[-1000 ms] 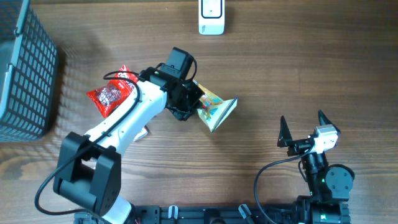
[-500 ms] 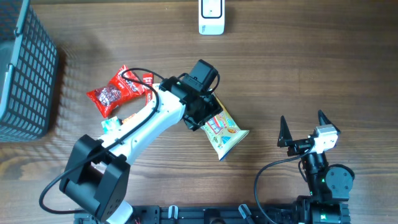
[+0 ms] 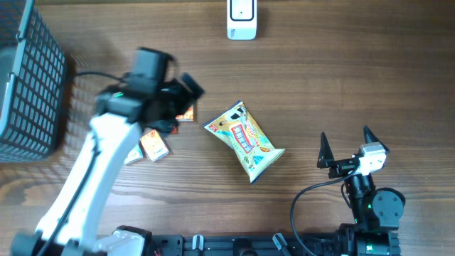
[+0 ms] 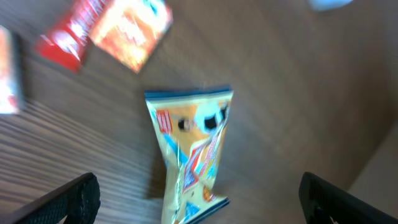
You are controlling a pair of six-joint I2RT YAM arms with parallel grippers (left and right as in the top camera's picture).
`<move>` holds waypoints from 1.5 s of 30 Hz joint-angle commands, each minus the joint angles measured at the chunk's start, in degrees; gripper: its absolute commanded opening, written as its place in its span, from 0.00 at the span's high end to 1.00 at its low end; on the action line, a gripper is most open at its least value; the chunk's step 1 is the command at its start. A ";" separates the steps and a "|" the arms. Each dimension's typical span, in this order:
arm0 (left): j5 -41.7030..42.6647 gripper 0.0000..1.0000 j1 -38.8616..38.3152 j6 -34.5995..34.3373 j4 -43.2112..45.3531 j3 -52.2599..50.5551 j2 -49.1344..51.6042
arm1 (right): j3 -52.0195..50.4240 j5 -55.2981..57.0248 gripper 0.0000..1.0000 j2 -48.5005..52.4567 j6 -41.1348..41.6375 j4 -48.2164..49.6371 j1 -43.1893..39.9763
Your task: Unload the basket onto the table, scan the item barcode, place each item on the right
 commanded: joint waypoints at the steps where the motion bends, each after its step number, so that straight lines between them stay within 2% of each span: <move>1: -3.39 0.00 8.94 2.97 -4.04 0.22 -5.77 | -0.04 0.50 0.00 0.15 -0.79 0.20 -0.24; 4: -9.22 0.00 15.54 2.97 -7.50 0.22 -7.30 | -0.04 -3.76 0.00 0.15 3.89 4.09 -0.24; 7: -12.39 0.00 21.11 2.97 -10.34 0.22 -7.13 | -0.04 -15.43 0.00 0.15 16.65 4.98 -0.24; 10: -12.68 0.00 25.49 2.97 -12.33 0.22 -6.86 | -0.04 -18.45 0.00 0.15 30.60 9.09 -0.24; 12: -12.68 0.00 27.39 2.95 -13.00 0.22 -6.84 | -0.04 -18.88 0.00 0.15 35.93 14.62 -0.24; 15: -12.68 0.00 29.29 2.95 -13.07 0.22 -6.84 | 0.17 -19.17 0.00 0.15 35.54 29.09 -0.24; 17: -12.70 0.00 29.68 2.97 -13.07 0.22 -6.84 | 1.51 -18.08 0.00 0.33 33.90 33.48 -0.24; 19: -12.68 0.00 29.68 2.95 -13.05 0.22 -6.84 | 4.79 -17.44 0.00 1.14 31.50 32.26 -0.24; 23: -12.68 0.00 29.68 2.95 -13.05 0.22 -6.84 | 15.89 -20.15 0.00 7.85 23.63 22.45 -0.24; 27: -12.68 0.00 29.68 2.95 -13.05 0.22 -6.84 | 32.41 -29.18 0.00 21.40 13.46 7.08 -0.24; 29: -12.68 0.00 29.68 2.97 -13.05 0.22 -6.84 | 40.70 -32.46 0.00 27.96 9.66 -2.25 -0.24; 31: -12.68 0.00 29.68 2.95 -13.11 0.22 -6.84 | 51.56 -33.07 0.00 36.44 3.50 -15.87 -0.22; 36: -12.68 0.00 29.68 2.95 -13.25 0.22 -6.84 | 73.92 -29.44 0.00 55.47 -10.97 -47.84 1.62; 37: -12.68 0.00 29.68 2.95 -13.25 0.22 -6.84 | 76.37 -27.65 0.00 58.07 -11.65 -51.45 2.62; 40: -12.68 0.00 29.68 2.95 -13.25 0.22 -6.84 | 79.54 -22.86 0.00 63.58 -12.20 -57.31 6.71; 45: -12.68 0.00 29.68 2.95 -13.25 0.22 -6.84 | 79.58 -17.35 0.00 71.30 -12.59 -59.49 19.56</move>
